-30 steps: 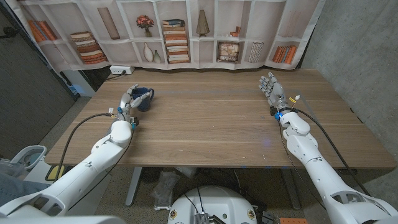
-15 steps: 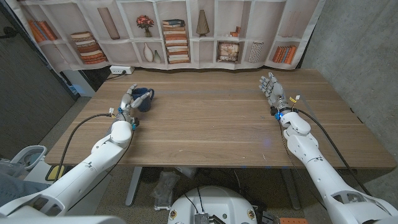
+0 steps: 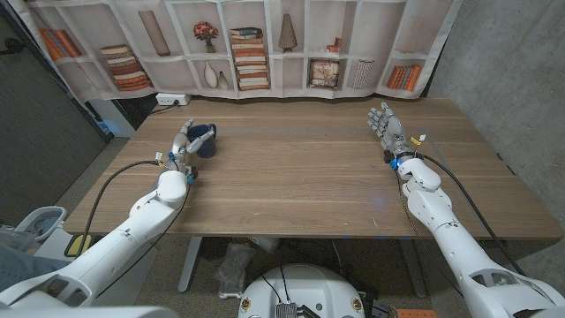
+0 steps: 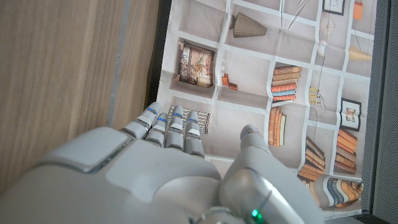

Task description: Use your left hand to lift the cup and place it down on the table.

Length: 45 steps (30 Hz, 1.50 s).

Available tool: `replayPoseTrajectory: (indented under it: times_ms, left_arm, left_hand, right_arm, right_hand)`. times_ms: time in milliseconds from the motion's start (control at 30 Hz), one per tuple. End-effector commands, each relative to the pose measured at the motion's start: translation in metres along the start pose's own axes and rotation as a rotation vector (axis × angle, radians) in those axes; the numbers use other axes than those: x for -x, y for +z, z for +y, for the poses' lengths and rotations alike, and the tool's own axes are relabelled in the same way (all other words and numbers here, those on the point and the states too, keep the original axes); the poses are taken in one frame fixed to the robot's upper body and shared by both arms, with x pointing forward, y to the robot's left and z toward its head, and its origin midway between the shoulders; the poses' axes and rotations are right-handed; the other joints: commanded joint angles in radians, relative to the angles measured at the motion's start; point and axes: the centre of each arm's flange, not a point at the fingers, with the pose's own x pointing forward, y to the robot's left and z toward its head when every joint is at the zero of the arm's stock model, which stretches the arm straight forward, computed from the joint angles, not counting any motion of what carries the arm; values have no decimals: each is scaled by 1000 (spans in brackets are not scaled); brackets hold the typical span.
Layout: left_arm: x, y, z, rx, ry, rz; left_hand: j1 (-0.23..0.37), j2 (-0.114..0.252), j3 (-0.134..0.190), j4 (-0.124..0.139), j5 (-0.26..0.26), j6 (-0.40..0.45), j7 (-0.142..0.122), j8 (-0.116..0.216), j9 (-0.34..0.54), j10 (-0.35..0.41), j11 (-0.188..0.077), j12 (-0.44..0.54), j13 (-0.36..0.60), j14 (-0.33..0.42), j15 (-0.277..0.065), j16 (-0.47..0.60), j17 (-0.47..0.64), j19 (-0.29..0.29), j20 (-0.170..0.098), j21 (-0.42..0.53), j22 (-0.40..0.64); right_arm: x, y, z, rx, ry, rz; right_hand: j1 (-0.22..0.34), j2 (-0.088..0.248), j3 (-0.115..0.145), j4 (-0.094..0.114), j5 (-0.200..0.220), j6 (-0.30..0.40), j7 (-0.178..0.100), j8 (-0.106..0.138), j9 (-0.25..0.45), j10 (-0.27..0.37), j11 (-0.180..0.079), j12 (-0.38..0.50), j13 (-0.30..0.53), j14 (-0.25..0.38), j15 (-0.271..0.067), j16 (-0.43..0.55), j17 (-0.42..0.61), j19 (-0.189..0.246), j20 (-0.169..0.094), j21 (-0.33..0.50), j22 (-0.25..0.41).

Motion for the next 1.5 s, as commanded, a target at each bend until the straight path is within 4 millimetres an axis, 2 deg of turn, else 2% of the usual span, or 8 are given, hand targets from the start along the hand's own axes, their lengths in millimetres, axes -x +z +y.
replayPoseTrajectory:
  times_ms: [33,233,667,800,1500]
  left_arm:
    - [-1,4,1,-4,-7,2]
    - [0,5,1,-3,-7,0]
    - [6,7,2,-6,-3,4]
    - [9,10,6,-10,5,1]
    - [11,27,16,-24,10,-37]
  left_hand:
    - [-17,-4,-11,2,9,-25,-4,0,1,-17,3,2,0,-16,-1,4,1,-13,1,-1,4]
    - [-27,-10,-18,6,12,-41,-2,1,1,-30,11,1,-1,-25,4,5,0,-19,1,0,4]
    - [-39,-16,-27,10,17,-49,4,7,1,-32,11,7,-3,-28,8,8,0,-24,5,2,4]
    - [-42,-18,-31,12,20,-45,7,11,0,-26,19,12,-4,-25,12,10,-1,-23,6,4,3]
    - [-46,-16,-35,14,28,-17,15,27,-1,-16,24,21,-8,-26,18,13,-3,-22,0,8,3]
  right_arm:
    - [1,1,-1,1,-1,-7]
    - [1,2,-2,3,-2,-9]
    - [1,4,-3,-3,2,-15]
    - [2,4,-3,-2,5,-18]
    - [9,10,-1,3,4,-32]
  right_hand:
    - [-3,8,-1,-5,-2,4,-3,-5,2,4,-2,-4,2,6,-1,-2,4,8,-18,-3,3]
    - [-4,8,-1,-6,-2,4,-4,-5,2,4,-1,-5,2,7,-2,-2,4,9,-18,-5,3]
    - [-4,9,-1,-6,-2,5,-2,-4,2,5,0,-4,2,6,-2,-2,4,9,-18,-7,3]
    - [-4,9,-1,-6,-2,5,-1,-4,2,4,-2,-4,2,7,-1,-2,4,10,-18,-7,3]
    - [-3,10,-1,-6,-2,4,-1,-5,2,6,-1,-4,2,7,-2,-3,4,11,-17,-11,3]
